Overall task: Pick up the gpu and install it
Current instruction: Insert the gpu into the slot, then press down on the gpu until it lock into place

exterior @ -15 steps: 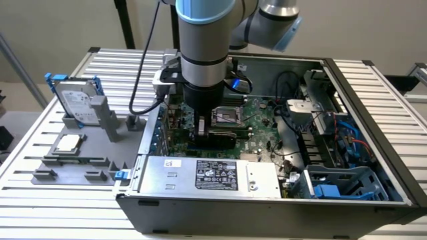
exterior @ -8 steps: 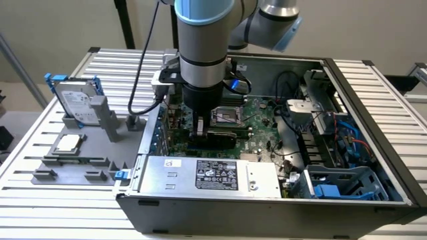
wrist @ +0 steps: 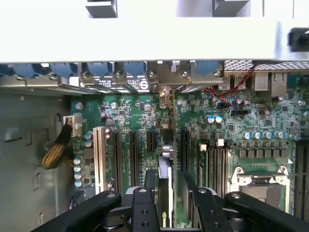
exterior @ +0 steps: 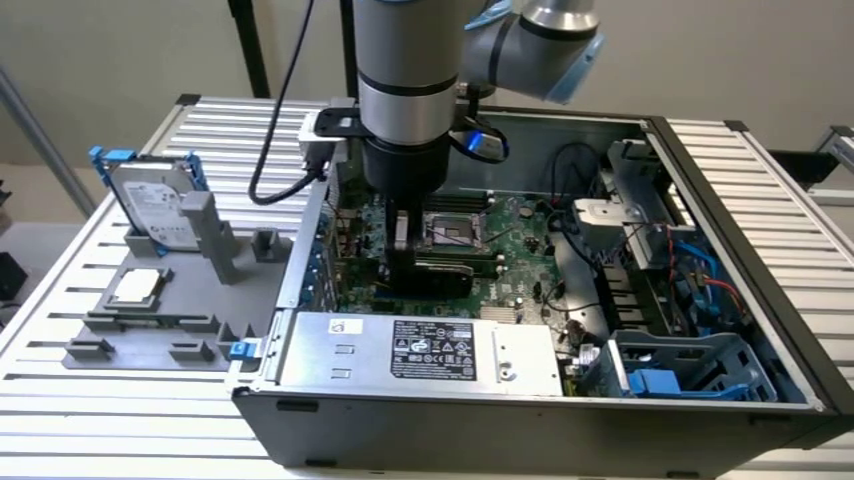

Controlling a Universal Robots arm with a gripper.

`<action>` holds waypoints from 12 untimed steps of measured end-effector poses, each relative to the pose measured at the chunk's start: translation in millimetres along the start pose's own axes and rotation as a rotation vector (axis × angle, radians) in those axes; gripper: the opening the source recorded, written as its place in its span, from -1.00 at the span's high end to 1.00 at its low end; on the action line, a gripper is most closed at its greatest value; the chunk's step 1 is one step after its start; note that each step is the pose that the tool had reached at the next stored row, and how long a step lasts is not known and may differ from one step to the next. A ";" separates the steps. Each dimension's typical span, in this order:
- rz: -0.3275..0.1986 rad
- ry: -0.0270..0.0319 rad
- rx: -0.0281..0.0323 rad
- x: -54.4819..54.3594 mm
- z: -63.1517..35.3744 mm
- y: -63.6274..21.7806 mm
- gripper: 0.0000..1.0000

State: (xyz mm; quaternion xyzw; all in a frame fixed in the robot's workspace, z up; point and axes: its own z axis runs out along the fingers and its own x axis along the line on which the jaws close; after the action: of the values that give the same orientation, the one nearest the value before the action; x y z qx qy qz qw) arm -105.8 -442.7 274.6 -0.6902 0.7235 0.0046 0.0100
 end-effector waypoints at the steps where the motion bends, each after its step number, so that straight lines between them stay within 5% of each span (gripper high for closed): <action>1: 0.000 -0.0003 0.0002 -0.1 -3.1 0.0 0.29; 4: 0.000 0.0000 0.0001 -0.2 -9.1 -0.1 0.33; 7: 0.000 -0.0003 0.0002 -0.3 -11.3 -0.1 0.71; 12: 0.000 -0.0001 0.0001 -0.3 -11.6 -0.1 0.79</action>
State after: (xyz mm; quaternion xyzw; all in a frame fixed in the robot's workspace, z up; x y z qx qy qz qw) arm -105.8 -442.7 286.2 -0.6904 0.7234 0.0046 0.0100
